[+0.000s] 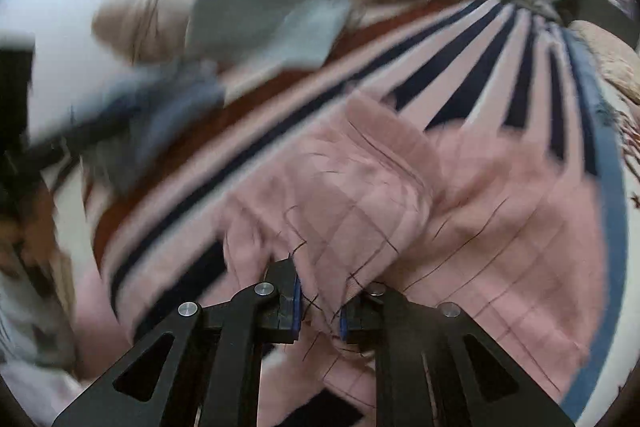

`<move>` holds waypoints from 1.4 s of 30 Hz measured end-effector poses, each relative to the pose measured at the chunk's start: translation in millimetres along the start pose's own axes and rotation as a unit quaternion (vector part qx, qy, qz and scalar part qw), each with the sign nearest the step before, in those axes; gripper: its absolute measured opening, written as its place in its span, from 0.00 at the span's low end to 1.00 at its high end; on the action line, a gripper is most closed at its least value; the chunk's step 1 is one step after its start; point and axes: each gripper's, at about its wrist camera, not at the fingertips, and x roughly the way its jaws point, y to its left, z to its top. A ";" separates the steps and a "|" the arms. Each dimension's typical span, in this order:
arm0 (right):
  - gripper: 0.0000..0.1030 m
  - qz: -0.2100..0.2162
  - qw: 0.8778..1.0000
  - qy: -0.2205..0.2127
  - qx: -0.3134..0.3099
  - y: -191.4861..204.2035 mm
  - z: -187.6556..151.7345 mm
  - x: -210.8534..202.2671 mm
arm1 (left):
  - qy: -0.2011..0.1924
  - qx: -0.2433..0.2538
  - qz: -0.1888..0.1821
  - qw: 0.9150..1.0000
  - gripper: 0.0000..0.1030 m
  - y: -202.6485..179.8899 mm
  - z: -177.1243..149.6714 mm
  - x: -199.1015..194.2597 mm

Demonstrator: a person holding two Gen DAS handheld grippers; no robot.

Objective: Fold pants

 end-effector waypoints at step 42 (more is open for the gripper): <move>0.58 -0.052 0.974 -0.105 0.194 -116.2 -103.5 -121.2 | 0.012 0.035 0.037 0.999 0.44 -44.6 32.8 58.7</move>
